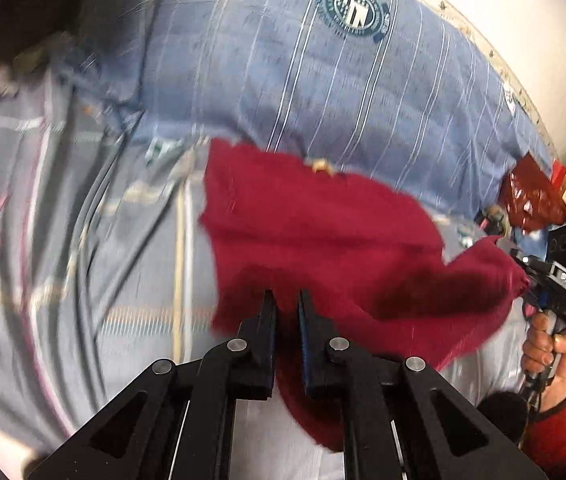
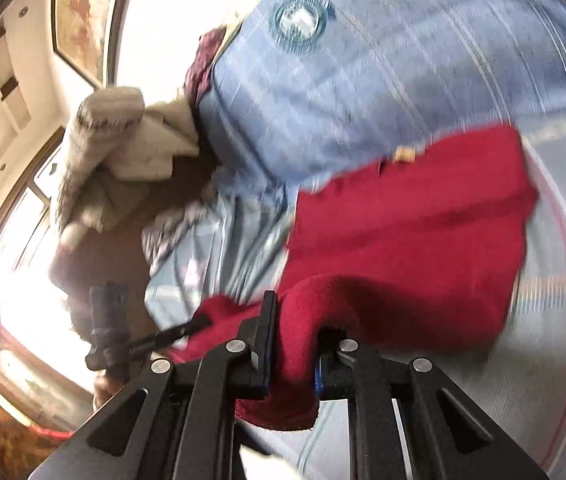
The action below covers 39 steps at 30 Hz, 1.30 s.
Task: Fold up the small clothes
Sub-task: 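Lift the hem with both grippers and fold it toward the collar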
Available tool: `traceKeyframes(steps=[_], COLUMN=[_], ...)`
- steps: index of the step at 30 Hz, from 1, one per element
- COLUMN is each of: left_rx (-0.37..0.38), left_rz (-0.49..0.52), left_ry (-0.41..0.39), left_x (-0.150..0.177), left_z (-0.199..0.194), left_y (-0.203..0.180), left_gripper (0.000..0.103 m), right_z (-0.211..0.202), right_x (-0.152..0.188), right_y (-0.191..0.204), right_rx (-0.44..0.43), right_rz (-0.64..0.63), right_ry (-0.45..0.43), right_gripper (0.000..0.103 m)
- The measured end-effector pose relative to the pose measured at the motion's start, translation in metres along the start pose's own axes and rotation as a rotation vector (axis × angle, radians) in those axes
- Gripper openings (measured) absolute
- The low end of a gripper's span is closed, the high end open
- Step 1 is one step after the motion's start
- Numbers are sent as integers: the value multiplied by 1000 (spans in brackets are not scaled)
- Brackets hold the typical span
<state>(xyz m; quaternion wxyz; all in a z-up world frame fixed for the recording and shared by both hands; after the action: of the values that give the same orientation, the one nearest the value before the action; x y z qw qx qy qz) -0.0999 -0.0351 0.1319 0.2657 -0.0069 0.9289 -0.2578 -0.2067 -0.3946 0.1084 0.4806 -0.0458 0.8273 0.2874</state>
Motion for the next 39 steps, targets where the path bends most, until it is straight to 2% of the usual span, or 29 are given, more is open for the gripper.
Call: traceKeyframes(steps=[4,8,10,12,14,15,16,17,18,19,20,21,22,24,26,30,32,35,37,39], left_rx=[-27,-88,-99,-96,-57,-42,-46,-62,-79,-86,-85,-80,-77,-75,-81,-93,-124,-216,-271,-235], left_rz=[3,-61,-81,-128,-180,-194,-191,-178,-163,-149,-142,-138,-136,-125,-103,-54,-27,-52,-97,-164], left_ry=[-17,-10,31,68,98,97,58,18,-29,-69,-85,-90,-89,-88,-88,-34,-34,-47,-4,36], left_x=[-59,-105,-120,-127,-138,-141,-145,-149,-150,-151,-149,-146,-140,-126,-110,-90,-99,-122,-130,-130], left_z=[58,126,160,181,193,192,185,178,169,158,153,148,145,142,141,153,166,201,228,239], left_y=[-12,-4,4,16,26,29,32,33,34,34,33,33,33,32,29,21,16,24,40,55], left_gripper=[8,8,9,14,18,27,45,53,63,64,64,64,64,64,63,63,63,63,67,68], right_z=[20,50,70,96,113,116,112,105,96,85,72,57,47,38,47,97,116,127,125,116], right_x=[-46,-78,-90,-94,-88,-84,-82,-82,-82,-82,-83,-84,-86,-86,-83,-71,-71,-81,-79,-69], right_y=[-36,-89,-116,-149,-179,-190,-195,-194,-190,-183,-177,-168,-161,-140,-118,-102,-116,-154,-192,-221], right_rx=[78,154,180,203,241,237,215,191,182,207,262,314,337,332,303,350,409,543,643,677], right_rz=[11,73,110,169,263,302,329,335,321,295,256,213,176,101,19,-110,-114,-92,11,119], right_ry=[-31,-35,-31,9,67,81,64,31,3,-16,-41,-68,-82,-77,-21,148,195,183,209,217], right_gripper=[12,12,12,15,19,23,25,30,39,47,63,66,66,65,65,63,63,64,63,63])
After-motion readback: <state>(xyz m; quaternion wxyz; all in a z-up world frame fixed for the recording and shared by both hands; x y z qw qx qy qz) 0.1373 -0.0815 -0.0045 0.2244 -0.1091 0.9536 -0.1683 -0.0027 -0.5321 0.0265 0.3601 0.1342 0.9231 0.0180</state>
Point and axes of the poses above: each gripper's, at about its wrist camera, not at the fingertips, and z roughly the way its jaws point, y to its left, x to its underside, the point moved 3 cm from there along z, roughly the way its jaws point, and after that the axes turned 15 degrees about -z, right-handed, at the moved point
